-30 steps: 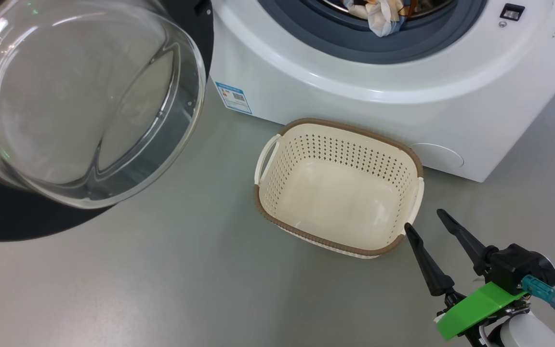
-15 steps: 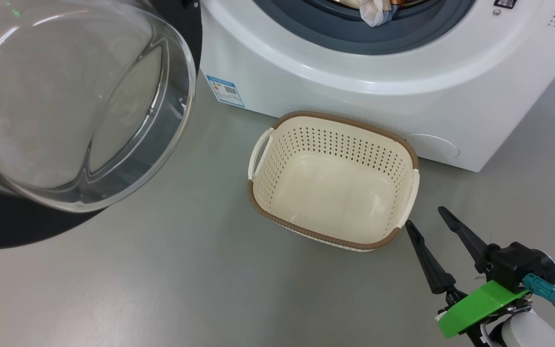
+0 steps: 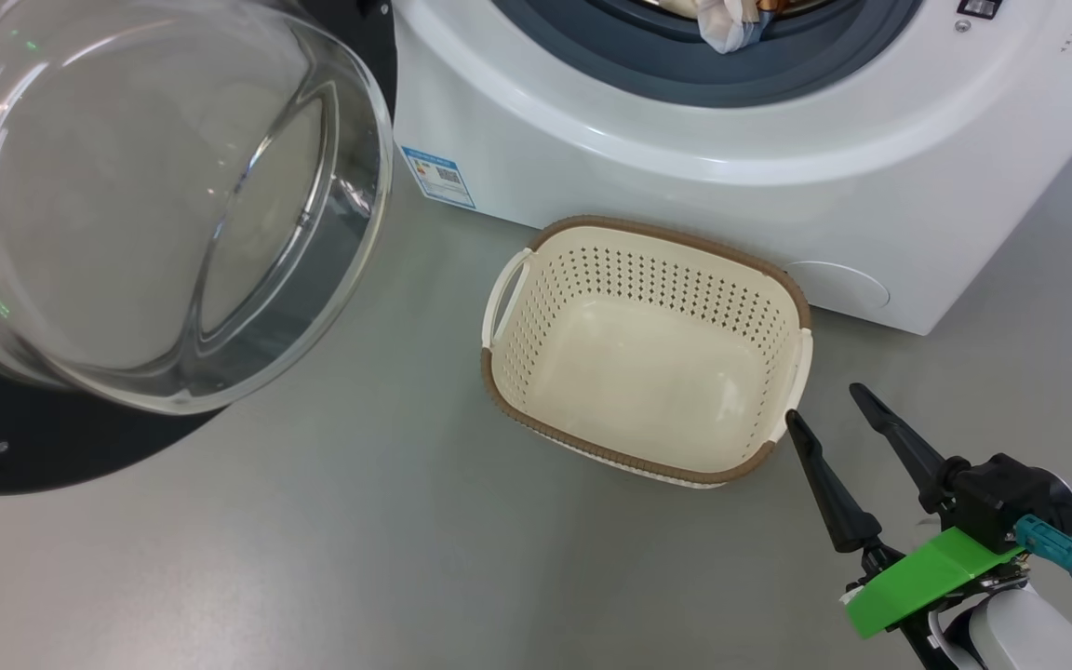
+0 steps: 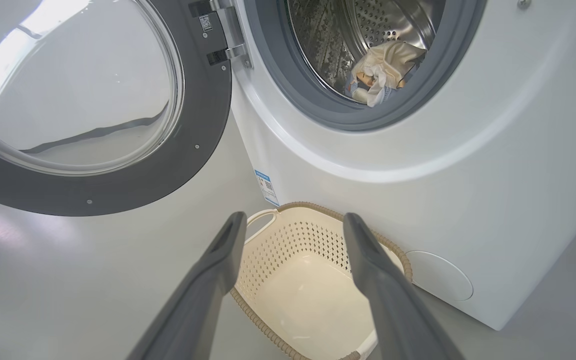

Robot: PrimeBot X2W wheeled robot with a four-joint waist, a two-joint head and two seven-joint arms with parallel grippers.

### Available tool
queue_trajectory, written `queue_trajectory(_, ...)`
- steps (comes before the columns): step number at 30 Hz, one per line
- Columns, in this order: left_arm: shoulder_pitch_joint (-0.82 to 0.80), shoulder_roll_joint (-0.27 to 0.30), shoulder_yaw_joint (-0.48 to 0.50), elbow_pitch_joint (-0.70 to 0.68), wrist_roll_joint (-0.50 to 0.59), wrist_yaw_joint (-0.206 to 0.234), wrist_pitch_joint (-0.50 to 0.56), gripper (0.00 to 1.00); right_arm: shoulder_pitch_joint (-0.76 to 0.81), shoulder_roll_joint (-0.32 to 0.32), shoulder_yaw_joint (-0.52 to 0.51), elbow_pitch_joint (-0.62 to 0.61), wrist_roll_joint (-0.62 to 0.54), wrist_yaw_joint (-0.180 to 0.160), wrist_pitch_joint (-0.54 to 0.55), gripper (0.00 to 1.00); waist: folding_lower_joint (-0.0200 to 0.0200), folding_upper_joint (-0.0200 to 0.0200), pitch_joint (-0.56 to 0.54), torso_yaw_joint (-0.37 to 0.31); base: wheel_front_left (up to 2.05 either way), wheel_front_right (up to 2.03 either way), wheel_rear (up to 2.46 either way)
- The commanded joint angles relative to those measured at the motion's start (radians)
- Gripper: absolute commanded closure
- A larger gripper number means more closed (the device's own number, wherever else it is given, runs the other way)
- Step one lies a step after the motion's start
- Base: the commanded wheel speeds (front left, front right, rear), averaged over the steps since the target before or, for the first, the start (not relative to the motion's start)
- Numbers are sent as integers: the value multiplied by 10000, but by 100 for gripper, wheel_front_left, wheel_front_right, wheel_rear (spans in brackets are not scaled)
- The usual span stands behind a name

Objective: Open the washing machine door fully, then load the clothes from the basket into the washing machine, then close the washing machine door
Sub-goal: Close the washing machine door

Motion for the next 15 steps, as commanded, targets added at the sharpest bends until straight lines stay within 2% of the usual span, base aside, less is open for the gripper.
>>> queue_trajectory(1, -62, 433, -35, -451, -101, -54, 411, 100, -84, 27, 166, -188, -85, 44, -82, 0, 1, 0, -45, 17, 0, 0, 0)
queue_trajectory(15, 442, 280, -409, -1383, -149, -54, 2110, 100, 56, 180, 17, -181, -8, 44, -82, 0, 1, 0, -572, 22, 0, 0, 0)
